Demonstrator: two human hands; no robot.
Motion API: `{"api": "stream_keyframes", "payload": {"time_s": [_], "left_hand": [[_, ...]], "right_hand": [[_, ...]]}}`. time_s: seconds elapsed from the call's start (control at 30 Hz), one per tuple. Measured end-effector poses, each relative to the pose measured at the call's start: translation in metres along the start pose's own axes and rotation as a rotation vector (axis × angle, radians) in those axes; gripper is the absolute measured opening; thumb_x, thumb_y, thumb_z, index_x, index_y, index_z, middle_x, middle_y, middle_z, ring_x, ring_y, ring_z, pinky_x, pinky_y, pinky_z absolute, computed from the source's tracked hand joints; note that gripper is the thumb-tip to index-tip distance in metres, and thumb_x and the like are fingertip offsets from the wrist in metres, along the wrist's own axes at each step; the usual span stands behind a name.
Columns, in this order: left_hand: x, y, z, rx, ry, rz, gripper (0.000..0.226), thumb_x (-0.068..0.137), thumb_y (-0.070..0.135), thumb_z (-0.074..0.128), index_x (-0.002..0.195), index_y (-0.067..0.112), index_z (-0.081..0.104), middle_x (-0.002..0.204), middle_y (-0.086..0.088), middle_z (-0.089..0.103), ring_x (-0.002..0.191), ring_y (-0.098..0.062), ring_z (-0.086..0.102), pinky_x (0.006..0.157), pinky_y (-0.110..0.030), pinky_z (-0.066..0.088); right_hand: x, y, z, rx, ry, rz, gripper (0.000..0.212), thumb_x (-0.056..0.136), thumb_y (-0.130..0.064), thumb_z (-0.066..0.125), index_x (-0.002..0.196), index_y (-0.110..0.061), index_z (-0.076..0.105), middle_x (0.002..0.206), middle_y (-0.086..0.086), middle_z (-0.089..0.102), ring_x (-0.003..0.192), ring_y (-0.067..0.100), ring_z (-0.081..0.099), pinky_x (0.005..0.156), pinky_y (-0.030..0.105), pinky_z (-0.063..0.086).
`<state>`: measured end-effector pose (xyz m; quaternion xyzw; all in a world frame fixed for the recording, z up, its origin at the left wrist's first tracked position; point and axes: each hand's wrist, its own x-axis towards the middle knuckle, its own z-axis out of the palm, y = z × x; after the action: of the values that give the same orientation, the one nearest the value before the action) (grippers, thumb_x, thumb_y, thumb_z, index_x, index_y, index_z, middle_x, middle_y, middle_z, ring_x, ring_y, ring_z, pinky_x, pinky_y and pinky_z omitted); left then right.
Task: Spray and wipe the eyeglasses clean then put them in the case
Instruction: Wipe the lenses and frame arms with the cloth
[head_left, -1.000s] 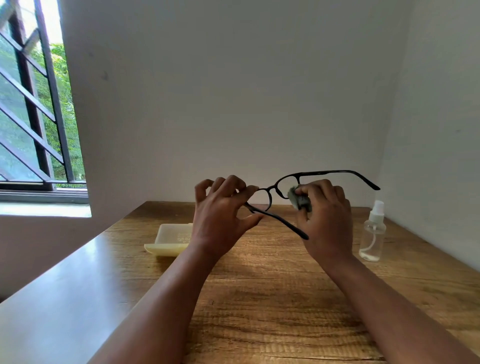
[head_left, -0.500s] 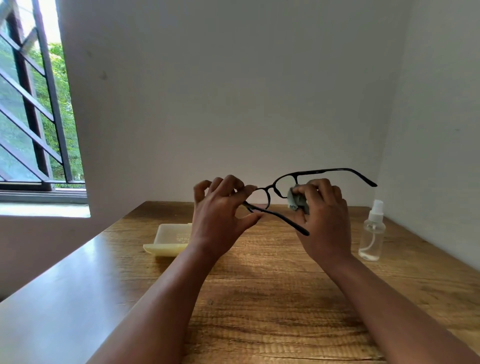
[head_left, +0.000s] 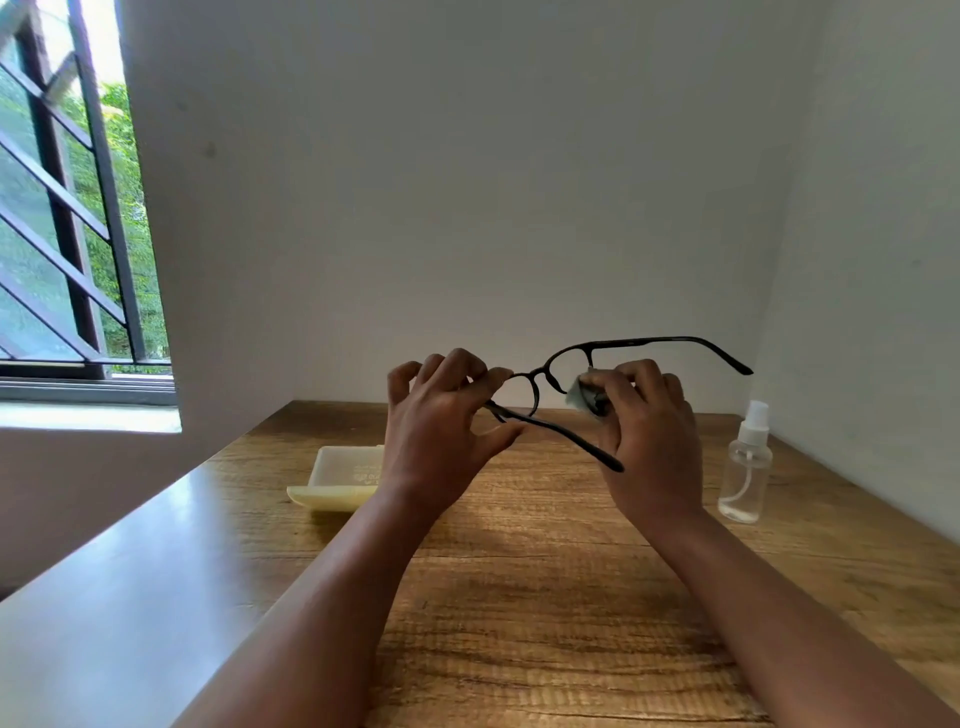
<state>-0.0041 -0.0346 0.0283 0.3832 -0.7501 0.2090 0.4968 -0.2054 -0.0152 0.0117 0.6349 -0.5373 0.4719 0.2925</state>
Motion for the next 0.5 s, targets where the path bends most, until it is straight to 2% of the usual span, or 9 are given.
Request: {"api": "stream_keyframes", "payload": {"time_s": [0.17, 0.33, 0.5], "left_hand": [[-0.0005, 0.0013, 0.0006, -0.008, -0.007, 0.015, 0.046, 0.074, 0.055, 0.065, 0.111, 0.028, 0.072, 0.1, 0.008, 0.057, 0.095, -0.014, 0.055, 0.09, -0.033, 0.026], [-0.0004, 0.0044, -0.0002, -0.012, 0.005, 0.04, 0.047, 0.076, 0.057, 0.061, 0.11, 0.027, 0.072, 0.098, 0.007, 0.058, 0.094, -0.015, 0.055, 0.088, -0.035, 0.031], [-0.0004, 0.0052, -0.0005, -0.018, 0.01, 0.046, 0.046, 0.076, 0.056, 0.061, 0.11, 0.027, 0.072, 0.098, 0.007, 0.058, 0.093, -0.015, 0.056, 0.089, -0.035, 0.031]], "right_hand": [[0.001, -0.0036, 0.0019, 0.091, -0.031, -0.141, 0.045, 0.087, -0.006, 0.044, 0.128, -0.014, 0.06, 0.117, 0.001, 0.056, 0.103, 0.022, 0.048, 0.084, 0.036, 0.045], [0.0017, -0.0022, 0.0014, -0.023, -0.001, -0.081, 0.053, 0.087, -0.011, 0.039, 0.138, -0.015, 0.053, 0.127, -0.001, 0.056, 0.11, 0.025, 0.047, 0.086, 0.038, 0.043], [0.0023, -0.0045, -0.0018, -0.073, 0.029, -0.019, 0.054, 0.086, -0.016, 0.032, 0.135, -0.013, 0.057, 0.125, 0.002, 0.059, 0.11, 0.029, 0.049, 0.083, 0.042, 0.045]]}}
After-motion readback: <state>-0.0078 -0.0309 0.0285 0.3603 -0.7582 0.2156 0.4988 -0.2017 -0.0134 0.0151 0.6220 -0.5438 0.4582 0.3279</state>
